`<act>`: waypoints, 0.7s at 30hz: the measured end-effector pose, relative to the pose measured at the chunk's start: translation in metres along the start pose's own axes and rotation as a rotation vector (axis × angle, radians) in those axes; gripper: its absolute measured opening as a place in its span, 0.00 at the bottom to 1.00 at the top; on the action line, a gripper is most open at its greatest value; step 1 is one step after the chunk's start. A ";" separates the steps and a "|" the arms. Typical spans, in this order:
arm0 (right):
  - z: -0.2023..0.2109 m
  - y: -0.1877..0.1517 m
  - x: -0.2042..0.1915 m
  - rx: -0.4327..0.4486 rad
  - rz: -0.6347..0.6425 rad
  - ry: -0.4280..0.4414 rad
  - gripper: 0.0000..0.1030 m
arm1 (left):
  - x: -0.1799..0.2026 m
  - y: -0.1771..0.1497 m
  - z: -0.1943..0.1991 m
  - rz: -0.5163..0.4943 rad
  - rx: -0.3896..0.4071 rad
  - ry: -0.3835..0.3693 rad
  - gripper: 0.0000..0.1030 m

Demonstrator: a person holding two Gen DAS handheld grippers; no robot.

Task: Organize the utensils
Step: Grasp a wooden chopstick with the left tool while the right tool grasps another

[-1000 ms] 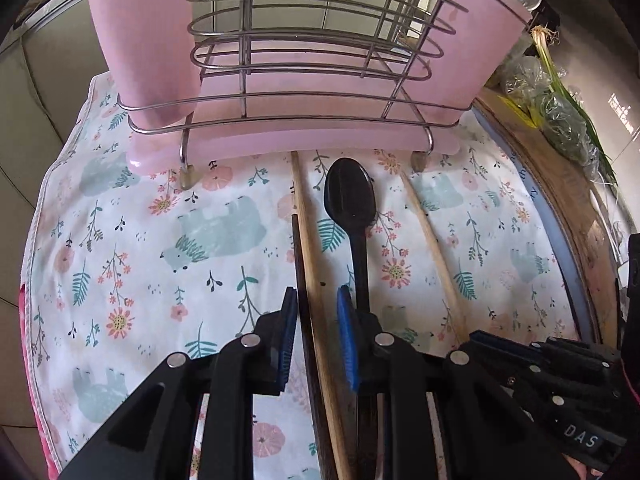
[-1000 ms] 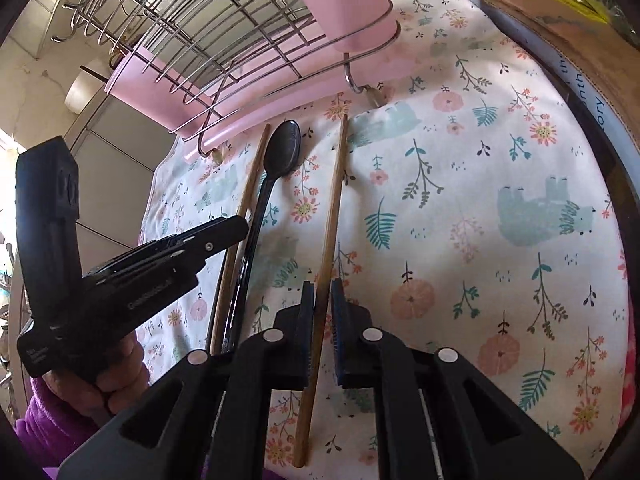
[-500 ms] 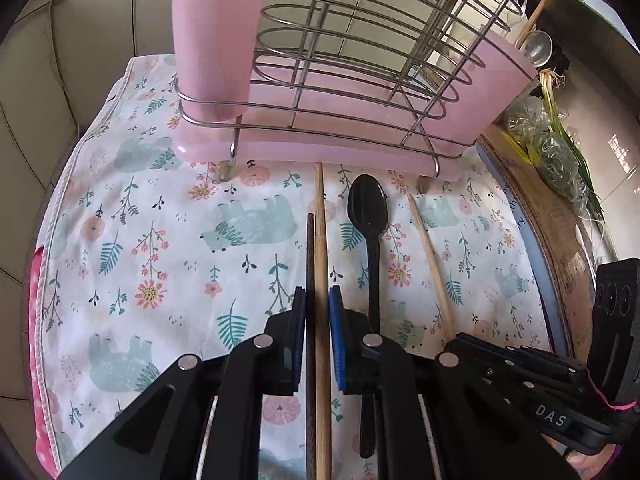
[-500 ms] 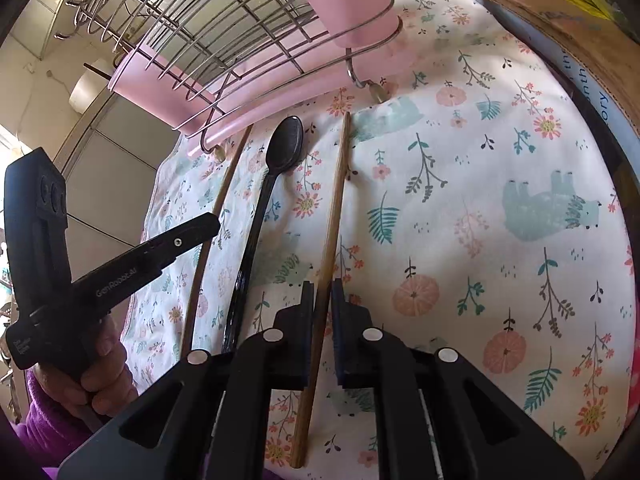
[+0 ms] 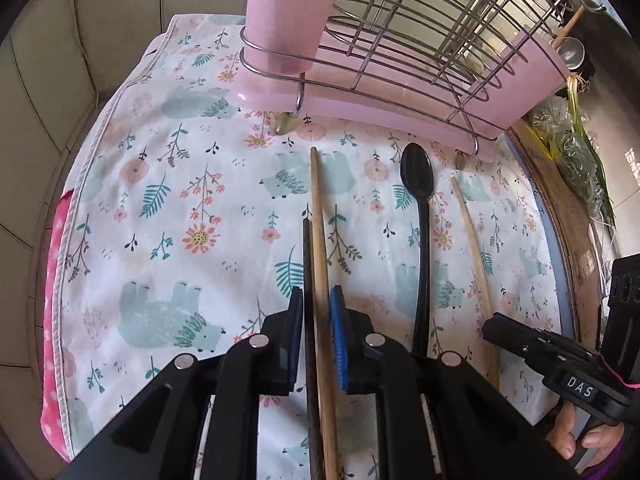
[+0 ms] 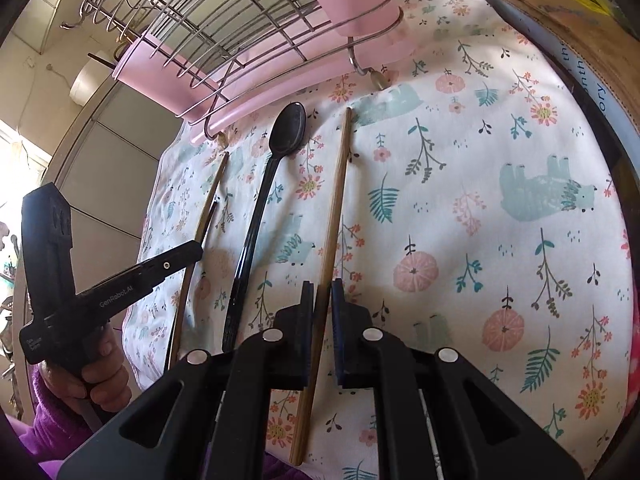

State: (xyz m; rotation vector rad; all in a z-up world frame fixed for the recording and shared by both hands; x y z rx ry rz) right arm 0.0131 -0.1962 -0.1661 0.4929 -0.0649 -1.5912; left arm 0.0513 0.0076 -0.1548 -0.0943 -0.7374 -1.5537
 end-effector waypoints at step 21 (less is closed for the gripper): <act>0.004 0.053 0.008 0.005 0.023 -0.043 0.09 | -0.008 0.074 -0.041 -0.049 -0.067 0.028 0.06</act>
Point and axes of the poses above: each gripper's, at about its wrist camera, not at the fingertips, and z roughly against the way its jaws point, x to its right, y to its top, the point moved 5 cm from there along -z, roughly the way its jaws point, and after that the axes turned 15 degrees about -y, right-handed, at the moved point
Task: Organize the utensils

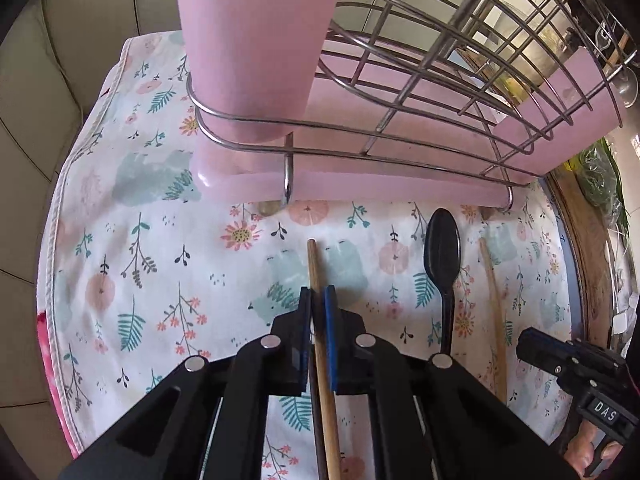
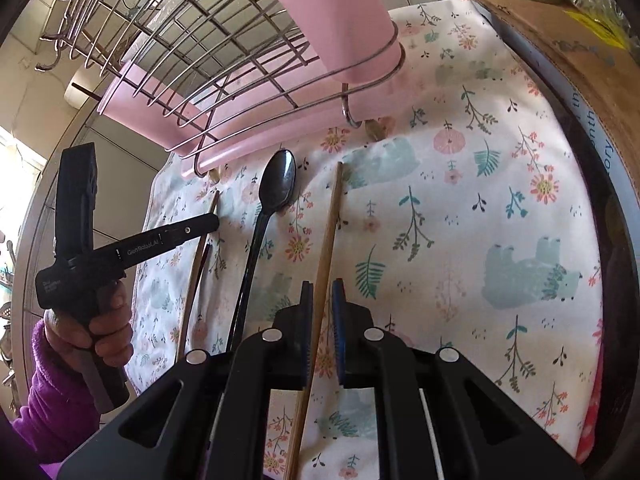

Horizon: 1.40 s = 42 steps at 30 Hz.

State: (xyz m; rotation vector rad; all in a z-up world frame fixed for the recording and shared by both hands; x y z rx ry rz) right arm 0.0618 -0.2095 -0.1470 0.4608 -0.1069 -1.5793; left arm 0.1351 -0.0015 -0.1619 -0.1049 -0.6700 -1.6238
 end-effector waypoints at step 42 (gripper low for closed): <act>0.103 0.040 -0.041 0.442 0.065 0.006 0.05 | 0.043 -0.003 0.162 -0.047 0.474 -0.149 0.05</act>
Point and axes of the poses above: each gripper's, at about its wrist camera, not at the fingertips, and z roughly against the way its jaws point, x to its right, y to its top, the point moved 5 cm from there along -z, roughly the way its jaws point, and after that the axes turned 15 degrees about -y, right-handed, at the moved point
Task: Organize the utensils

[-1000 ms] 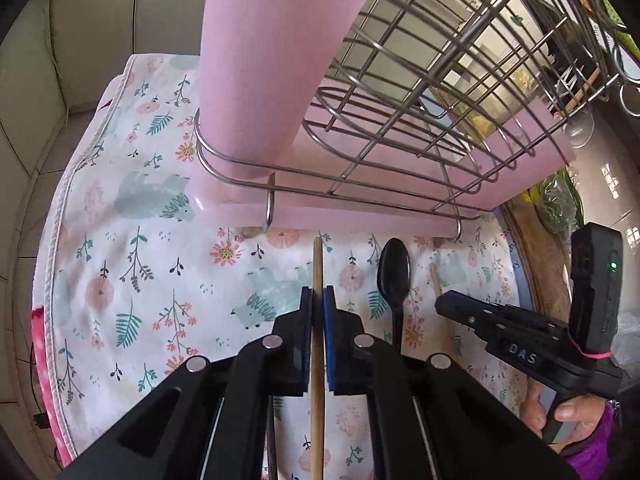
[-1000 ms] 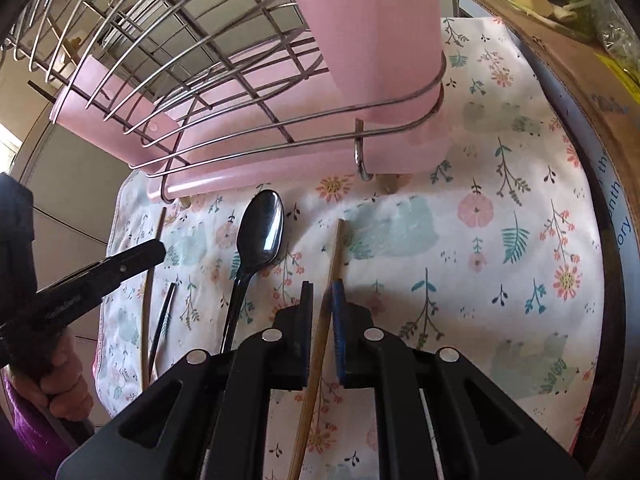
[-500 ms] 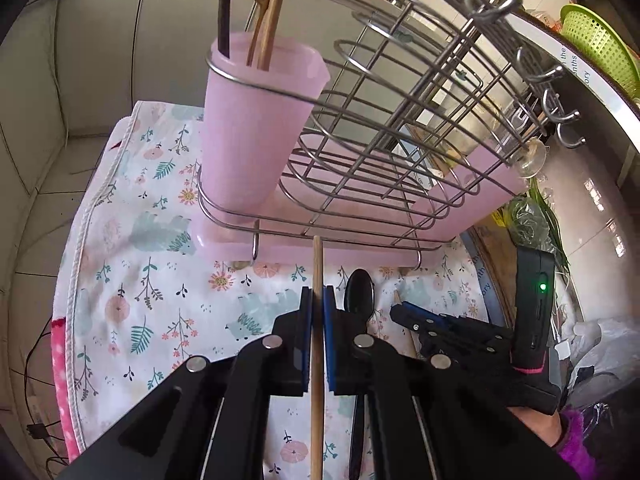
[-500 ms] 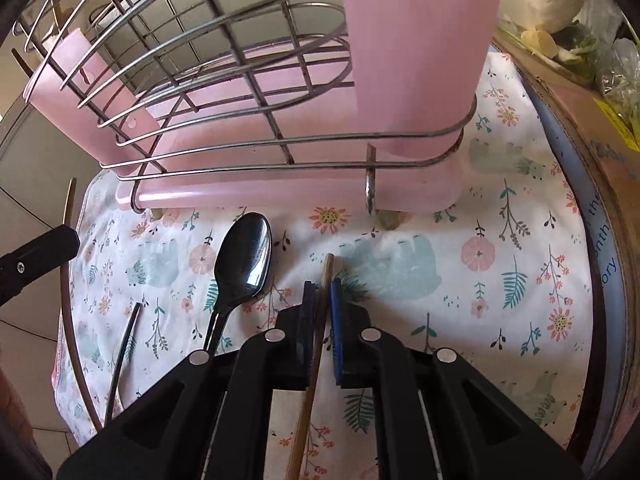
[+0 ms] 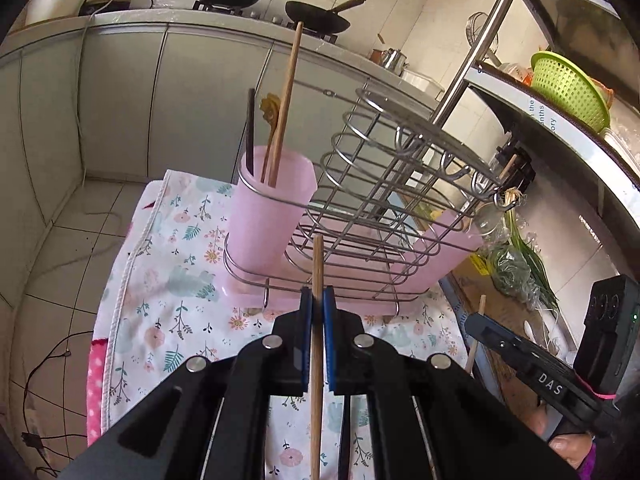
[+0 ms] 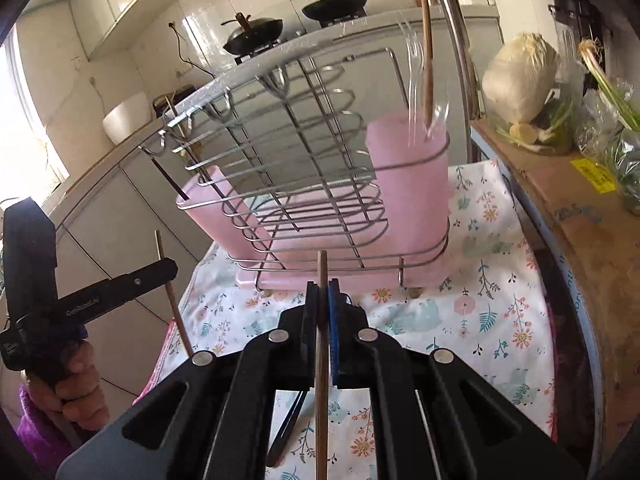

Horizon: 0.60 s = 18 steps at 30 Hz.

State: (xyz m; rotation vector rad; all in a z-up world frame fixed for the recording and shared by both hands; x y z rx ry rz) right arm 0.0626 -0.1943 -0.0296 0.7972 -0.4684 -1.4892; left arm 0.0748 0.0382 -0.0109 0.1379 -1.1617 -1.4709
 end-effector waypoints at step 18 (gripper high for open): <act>0.054 0.000 -0.004 0.137 -0.006 0.066 0.05 | 0.024 -0.008 0.030 -0.084 0.118 0.001 0.05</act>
Point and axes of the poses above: each gripper's, at about its wrist camera, not at the fingertips, and z roughly against the way its jaws point, x to its right, y to its top, the point moved 5 cm from there along -z, roughly the way its jaws point, and after that the axes turned 15 degrees about -y, right-handed, at the moved point
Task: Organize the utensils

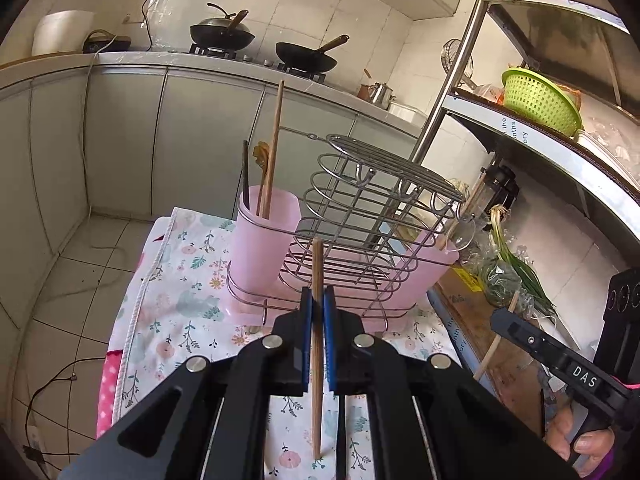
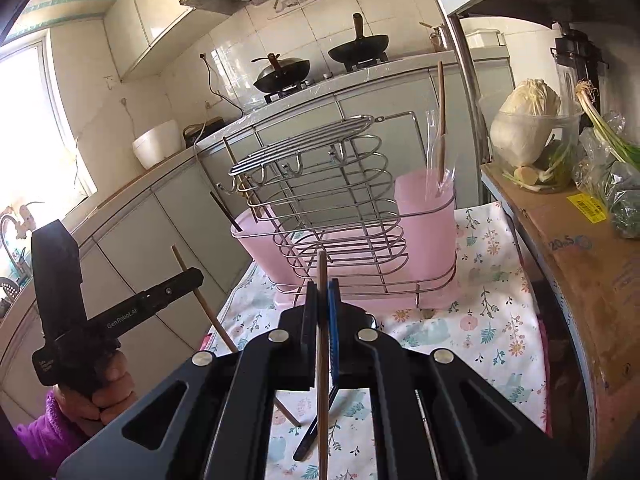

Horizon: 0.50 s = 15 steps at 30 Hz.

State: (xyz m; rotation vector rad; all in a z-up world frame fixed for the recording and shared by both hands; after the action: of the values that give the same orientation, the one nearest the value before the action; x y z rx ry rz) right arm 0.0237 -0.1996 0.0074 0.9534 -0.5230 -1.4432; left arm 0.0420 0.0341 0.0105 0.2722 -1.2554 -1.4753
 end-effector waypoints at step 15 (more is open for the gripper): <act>0.009 0.000 0.007 0.010 -0.018 0.004 0.05 | 0.013 0.002 0.012 -0.018 0.020 -0.028 0.05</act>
State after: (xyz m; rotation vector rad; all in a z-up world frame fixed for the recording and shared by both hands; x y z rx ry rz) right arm 0.0169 -0.2079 0.0105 0.9712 -0.5208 -1.4559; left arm 0.0298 0.0301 0.0230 0.2774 -1.2942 -1.4866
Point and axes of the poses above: each gripper's, at about its wrist camera, not at the fingertips, and z roughly against the way its jaws point, x to its right, y to its top, the point moved 5 cm from there along -z, roughly the way its jaws point, and after that the axes turned 15 degrees about -y, right-handed, at the moved point
